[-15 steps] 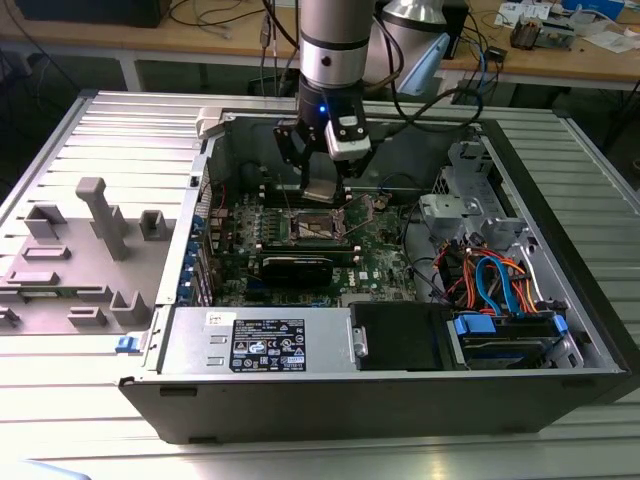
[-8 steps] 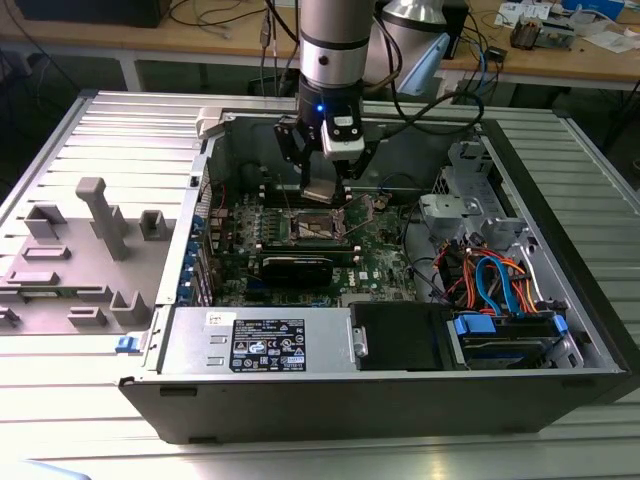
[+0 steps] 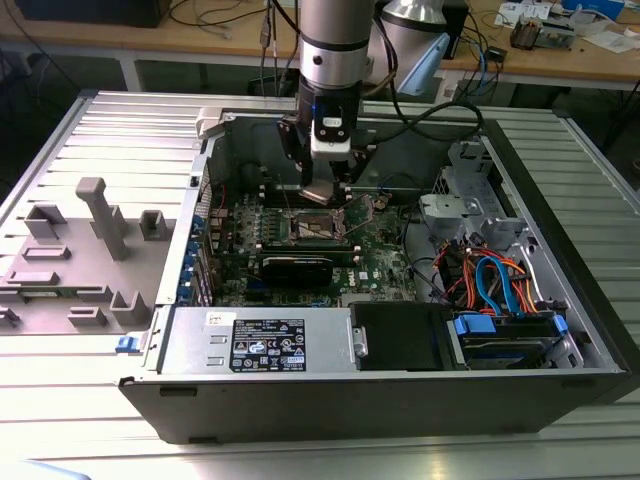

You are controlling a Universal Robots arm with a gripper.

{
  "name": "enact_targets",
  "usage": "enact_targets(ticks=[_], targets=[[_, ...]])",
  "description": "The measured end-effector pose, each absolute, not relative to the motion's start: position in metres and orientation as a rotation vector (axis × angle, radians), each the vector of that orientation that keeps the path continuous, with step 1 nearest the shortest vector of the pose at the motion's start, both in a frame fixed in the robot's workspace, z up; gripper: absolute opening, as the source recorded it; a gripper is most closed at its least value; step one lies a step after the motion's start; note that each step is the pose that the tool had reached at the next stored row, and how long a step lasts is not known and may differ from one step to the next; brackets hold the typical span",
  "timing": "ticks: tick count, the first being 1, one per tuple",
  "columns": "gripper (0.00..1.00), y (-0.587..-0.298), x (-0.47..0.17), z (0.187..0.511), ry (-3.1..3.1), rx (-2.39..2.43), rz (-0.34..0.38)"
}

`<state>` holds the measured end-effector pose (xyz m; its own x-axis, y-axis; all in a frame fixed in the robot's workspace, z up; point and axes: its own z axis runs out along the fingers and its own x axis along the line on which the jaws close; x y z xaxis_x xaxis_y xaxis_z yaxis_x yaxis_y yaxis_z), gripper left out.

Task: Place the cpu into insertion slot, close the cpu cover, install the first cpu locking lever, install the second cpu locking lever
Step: 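Place the cpu into insertion slot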

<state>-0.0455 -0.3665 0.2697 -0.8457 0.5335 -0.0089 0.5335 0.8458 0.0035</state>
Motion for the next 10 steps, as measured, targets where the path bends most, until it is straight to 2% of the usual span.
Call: enact_targets(ticks=[10], targets=[[0.55,-0.3665,-0.0455,0.2664,2.915,1.146,0.000]])
